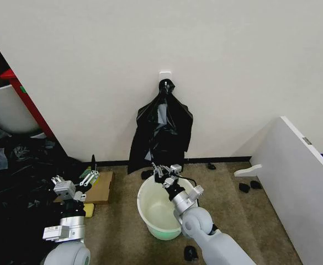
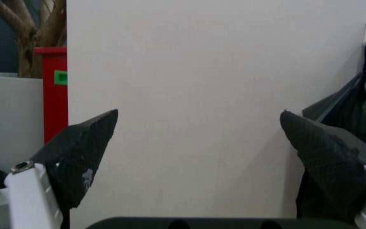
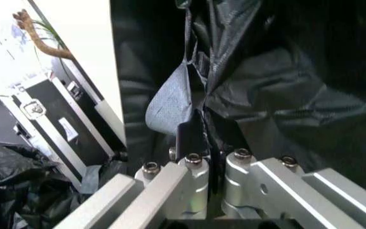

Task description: Place the garbage bag over the trash bin.

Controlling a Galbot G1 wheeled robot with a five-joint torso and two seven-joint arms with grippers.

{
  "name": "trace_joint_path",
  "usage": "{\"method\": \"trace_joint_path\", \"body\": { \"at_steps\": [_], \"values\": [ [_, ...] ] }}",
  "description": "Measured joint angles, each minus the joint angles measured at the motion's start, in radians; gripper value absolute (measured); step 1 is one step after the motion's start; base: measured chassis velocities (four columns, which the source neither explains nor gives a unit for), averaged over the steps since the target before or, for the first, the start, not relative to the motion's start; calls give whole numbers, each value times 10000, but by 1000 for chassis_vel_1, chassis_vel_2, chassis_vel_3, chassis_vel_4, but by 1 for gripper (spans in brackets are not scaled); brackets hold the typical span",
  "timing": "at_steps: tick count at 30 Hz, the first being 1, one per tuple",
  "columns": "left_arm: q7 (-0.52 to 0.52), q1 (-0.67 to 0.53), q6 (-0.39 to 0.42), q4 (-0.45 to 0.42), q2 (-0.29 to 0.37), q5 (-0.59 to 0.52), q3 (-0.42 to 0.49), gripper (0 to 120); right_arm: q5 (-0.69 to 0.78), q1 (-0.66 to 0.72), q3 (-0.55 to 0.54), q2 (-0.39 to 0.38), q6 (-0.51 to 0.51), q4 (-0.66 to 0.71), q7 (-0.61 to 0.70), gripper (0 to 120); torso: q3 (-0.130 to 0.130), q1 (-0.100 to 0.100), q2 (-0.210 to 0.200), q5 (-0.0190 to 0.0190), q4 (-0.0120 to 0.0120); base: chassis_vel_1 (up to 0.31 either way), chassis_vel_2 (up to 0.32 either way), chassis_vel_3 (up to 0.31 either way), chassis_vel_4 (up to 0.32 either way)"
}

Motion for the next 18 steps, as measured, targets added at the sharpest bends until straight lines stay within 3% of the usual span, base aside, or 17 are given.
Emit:
{"method": "trace_joint_path", "body": {
  "at_steps": [4,8,18],
  "values": [
    [0,-10,0,33,-28,13,36,100,-450,-16,48,-38,197,-123,-165,0,0,0,0,1,0,0,0,0,0],
    [-1,-16,-5,29,-43,27,39,100,-2001,-110,235,-238,822,-754,-849,0,0,0,0,0,0,0,0,0,0],
    [-1,13,-9,-28,-74,57,36,100,-3189,-251,601,-337,1551,-1342,-1514,0,-4,-1,4,-5,-2,0,0,0,0]
  ]
}}
